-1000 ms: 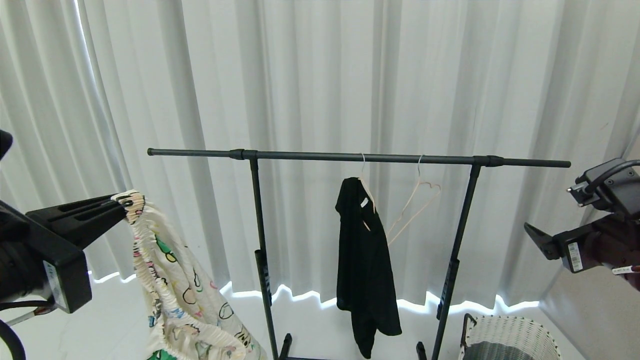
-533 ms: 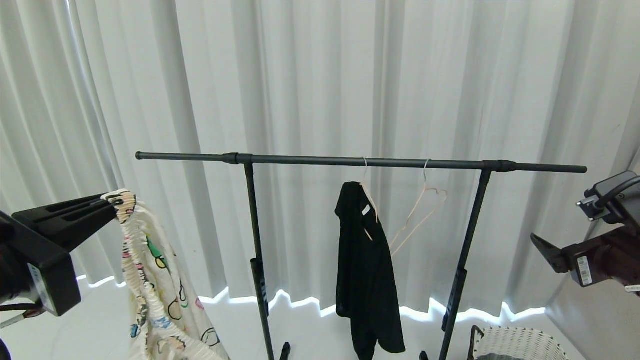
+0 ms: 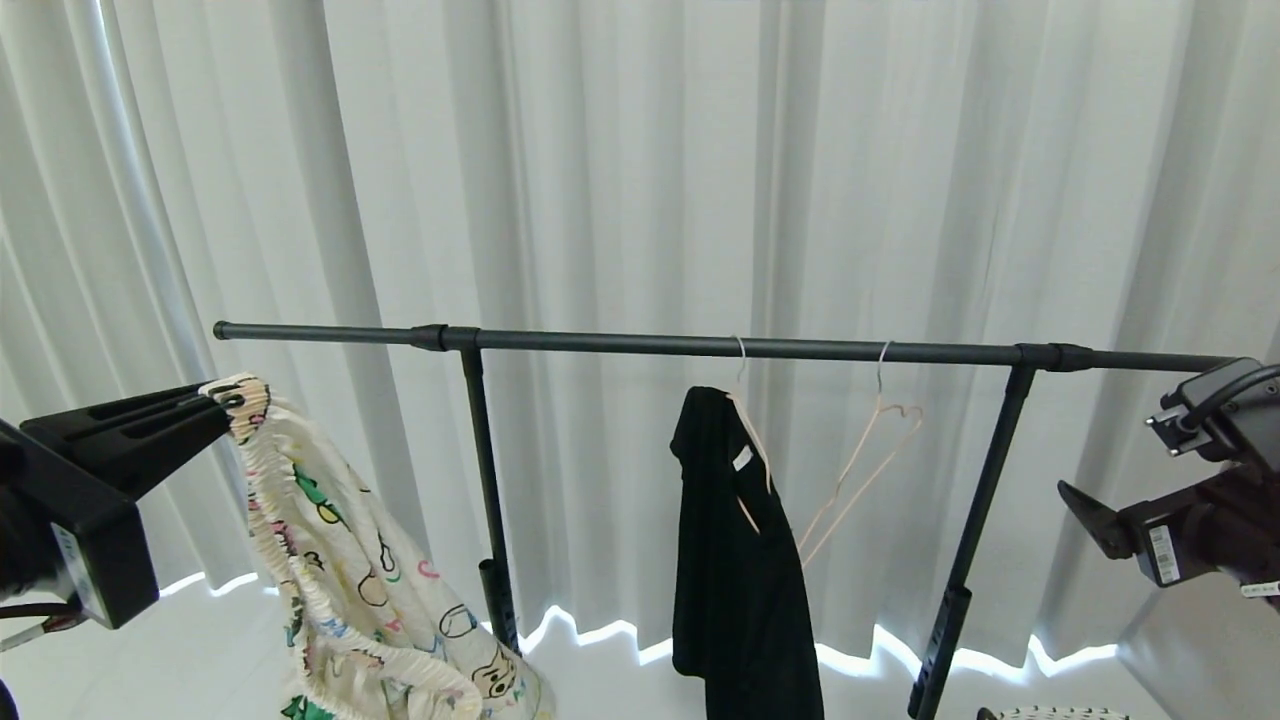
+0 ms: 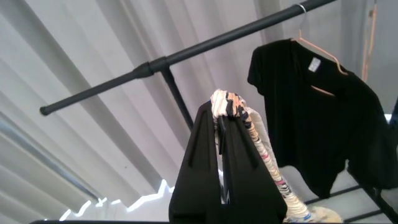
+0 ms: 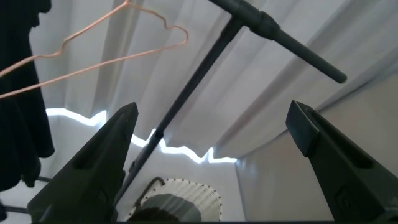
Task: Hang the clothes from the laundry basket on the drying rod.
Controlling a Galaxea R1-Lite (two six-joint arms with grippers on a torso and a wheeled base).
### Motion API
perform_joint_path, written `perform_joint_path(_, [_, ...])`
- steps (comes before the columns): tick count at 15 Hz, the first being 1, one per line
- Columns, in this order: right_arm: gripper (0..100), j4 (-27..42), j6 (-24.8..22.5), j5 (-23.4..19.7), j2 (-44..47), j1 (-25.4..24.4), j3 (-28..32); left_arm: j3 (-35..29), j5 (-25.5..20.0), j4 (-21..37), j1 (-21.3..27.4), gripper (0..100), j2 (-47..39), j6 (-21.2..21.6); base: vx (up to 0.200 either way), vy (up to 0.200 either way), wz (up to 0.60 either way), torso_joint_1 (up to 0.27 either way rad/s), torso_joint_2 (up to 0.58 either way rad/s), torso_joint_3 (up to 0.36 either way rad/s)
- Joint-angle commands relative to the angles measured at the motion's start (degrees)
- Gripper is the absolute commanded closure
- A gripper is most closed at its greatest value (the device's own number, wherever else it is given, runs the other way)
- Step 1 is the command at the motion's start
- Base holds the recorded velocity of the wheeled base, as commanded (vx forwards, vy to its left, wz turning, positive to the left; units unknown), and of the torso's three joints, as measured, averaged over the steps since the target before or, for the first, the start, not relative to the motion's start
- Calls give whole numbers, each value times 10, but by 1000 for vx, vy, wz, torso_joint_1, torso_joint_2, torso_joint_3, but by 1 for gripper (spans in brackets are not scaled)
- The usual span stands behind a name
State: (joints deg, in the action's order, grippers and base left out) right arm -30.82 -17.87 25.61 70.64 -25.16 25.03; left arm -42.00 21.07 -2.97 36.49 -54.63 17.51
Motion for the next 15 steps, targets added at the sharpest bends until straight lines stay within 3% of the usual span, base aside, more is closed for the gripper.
perform_joint_path(1, [0,0,8,0,11,-1,-1,1,0,0,0,100,-1,1,200,0,0,2,2,2])
perform_joint_path(4, [0,0,35,0,40,-2,2,2,0,0,0,100,-3,1,200,0,0,2,1,2])
perform_joint_path(8, [0,-2,145,0,108,-27,13,7,0,0,-1,100,0,0,0,0,0,0,0,0])
perform_joint_path(10, [0,-5,174,2,146,-38,23,10,0,0,-1,100,0,0,0,0,0,0,0,0])
perform_joint_path(15, [0,-19,260,3,260,-87,130,11,1,0,-24,100,1,0,0,0,0,0,0,0])
